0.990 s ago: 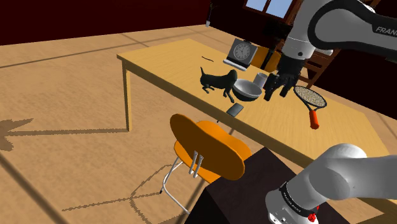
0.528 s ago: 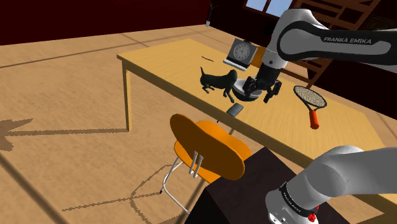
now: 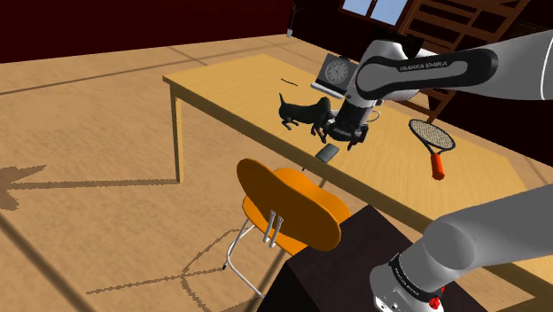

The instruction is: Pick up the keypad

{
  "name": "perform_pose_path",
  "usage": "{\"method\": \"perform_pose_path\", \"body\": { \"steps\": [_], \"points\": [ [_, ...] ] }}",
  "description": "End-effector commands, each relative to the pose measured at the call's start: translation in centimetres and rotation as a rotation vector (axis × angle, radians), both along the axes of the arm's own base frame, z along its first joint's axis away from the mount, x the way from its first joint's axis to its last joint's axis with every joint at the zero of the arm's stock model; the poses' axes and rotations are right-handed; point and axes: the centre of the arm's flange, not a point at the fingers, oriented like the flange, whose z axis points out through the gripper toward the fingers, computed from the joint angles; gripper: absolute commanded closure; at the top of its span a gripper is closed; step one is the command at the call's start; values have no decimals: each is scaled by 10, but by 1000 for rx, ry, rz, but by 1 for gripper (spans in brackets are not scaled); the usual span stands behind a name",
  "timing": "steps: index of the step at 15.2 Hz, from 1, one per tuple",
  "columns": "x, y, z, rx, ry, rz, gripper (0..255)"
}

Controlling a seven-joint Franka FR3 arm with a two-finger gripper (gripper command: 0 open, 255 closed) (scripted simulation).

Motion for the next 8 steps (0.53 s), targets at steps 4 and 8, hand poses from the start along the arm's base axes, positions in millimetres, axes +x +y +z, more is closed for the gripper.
{"method": "perform_pose_path", "body": {
  "steps": [4,8],
  "points": [
    [21,-27,-37,12,-20,-186,0],
    [21,-27,-58,12,-20,-186,0]
  ]
}}
